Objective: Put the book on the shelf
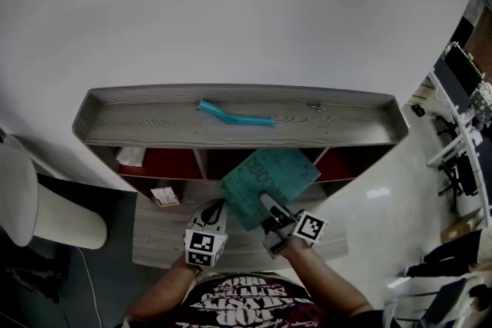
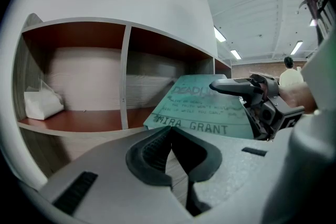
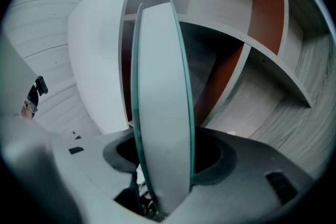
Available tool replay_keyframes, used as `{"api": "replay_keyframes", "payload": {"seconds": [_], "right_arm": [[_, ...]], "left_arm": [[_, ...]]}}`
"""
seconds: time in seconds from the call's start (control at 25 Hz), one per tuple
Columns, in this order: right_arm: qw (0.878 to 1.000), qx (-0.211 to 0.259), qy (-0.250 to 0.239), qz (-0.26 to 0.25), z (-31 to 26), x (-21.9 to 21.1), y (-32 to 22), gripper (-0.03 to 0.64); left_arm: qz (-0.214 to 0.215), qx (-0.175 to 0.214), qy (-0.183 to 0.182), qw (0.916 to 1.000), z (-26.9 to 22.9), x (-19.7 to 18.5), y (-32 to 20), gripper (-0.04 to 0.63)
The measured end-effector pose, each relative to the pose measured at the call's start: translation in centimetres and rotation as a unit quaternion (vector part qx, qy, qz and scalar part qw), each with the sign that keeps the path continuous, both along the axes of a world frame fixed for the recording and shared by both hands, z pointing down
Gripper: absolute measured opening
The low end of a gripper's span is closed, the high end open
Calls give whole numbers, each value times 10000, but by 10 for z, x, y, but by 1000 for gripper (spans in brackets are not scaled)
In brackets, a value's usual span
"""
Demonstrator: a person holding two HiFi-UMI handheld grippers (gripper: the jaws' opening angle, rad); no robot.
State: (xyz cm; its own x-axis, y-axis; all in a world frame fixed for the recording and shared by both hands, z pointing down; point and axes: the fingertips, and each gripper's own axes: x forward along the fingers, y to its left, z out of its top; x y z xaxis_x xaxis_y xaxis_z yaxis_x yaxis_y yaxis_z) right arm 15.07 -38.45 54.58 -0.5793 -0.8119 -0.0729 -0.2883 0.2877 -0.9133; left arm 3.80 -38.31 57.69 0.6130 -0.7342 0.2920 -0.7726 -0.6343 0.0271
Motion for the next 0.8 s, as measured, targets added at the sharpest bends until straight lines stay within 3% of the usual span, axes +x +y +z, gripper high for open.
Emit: {"api": "replay_keyframes", "payload": {"seconds": [0.28,0.48,0.8], "right_arm": [[9999,47,51,105,4,17,21,227],[9994,42,333,127,2,20,23,181],[9986,-90,151,490,6,20,21,178]], "left_arm": [[-3,27,9,10000,-2,-1,-1,6],[51,1,25,10000,-1,1,-1,6],[261,89,-45,9996,-1,-4,8,6]]}}
